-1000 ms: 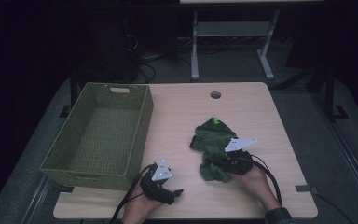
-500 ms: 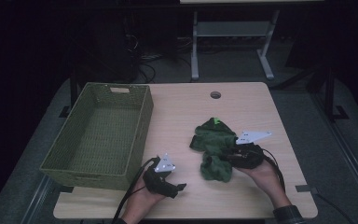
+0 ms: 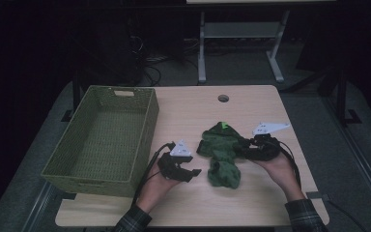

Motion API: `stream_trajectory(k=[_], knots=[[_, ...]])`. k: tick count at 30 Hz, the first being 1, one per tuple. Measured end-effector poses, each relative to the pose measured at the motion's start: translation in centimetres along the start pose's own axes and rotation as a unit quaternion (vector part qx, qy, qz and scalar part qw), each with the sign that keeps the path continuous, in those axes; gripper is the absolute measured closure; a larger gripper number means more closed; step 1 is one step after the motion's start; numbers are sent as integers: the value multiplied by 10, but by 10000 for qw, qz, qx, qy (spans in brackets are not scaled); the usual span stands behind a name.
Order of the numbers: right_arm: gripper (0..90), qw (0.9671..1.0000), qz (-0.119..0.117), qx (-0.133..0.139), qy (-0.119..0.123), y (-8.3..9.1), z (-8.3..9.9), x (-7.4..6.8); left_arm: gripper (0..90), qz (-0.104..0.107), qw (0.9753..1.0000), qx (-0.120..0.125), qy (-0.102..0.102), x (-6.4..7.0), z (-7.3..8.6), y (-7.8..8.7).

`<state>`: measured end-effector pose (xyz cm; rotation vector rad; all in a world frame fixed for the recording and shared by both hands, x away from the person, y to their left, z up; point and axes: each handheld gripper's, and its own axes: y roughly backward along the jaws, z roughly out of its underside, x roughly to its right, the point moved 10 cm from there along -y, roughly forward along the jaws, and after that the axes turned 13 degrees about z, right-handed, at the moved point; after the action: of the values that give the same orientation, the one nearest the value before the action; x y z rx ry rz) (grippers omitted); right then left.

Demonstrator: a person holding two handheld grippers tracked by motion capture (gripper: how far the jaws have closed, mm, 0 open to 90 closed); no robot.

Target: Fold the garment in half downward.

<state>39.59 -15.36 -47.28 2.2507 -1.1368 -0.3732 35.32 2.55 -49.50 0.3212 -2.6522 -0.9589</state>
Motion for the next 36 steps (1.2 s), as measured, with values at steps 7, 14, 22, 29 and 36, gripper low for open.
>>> stream_trajectory(k=[7, 14, 22, 29, 36], knots=[[580, 9998, 182, 5, -64, -7, -10, 19, 471, -62, 9999, 75, -101, -24, -23, -13], [585, 9994, 296, -22, -182, -19, -13, 35, 532, -130, 9997, 169, -123, -52, -43, -22], [593, 9983, 420, -14, -410, -40, -16, 55, 558, -217, 9993, 289, 6, -87, -66, -38], [587, 9970, 384, -299, -606, -63, -1, 62, 555, -333, 9992, 172, 149, -117, -66, -58], [562, 9954, 392, -640, -591, -78, 16, 66, 540, -323, 9993, -25, 167, -125, -57, -72]])
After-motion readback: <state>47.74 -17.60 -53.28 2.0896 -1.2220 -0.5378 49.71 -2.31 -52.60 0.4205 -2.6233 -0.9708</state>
